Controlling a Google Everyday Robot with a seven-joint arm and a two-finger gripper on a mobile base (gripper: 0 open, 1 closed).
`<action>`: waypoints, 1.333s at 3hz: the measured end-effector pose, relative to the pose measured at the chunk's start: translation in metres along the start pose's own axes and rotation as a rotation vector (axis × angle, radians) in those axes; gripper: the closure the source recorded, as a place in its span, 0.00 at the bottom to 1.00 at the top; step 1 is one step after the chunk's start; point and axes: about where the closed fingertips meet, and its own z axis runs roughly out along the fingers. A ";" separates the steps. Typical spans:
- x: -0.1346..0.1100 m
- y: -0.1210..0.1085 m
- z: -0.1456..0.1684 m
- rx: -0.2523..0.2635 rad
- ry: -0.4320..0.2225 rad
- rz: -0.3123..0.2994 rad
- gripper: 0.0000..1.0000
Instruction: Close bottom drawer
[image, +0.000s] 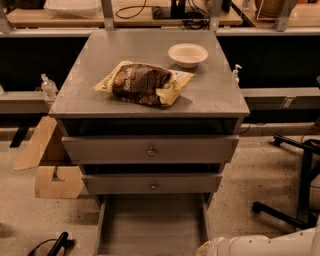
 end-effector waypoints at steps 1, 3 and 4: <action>0.002 0.005 0.016 -0.030 0.009 0.006 1.00; 0.071 0.055 0.112 -0.170 -0.004 0.148 1.00; 0.081 0.066 0.146 -0.213 -0.019 0.163 1.00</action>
Offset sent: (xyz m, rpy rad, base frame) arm -0.0608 0.0126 -0.1516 0.1333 0.2422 -0.0638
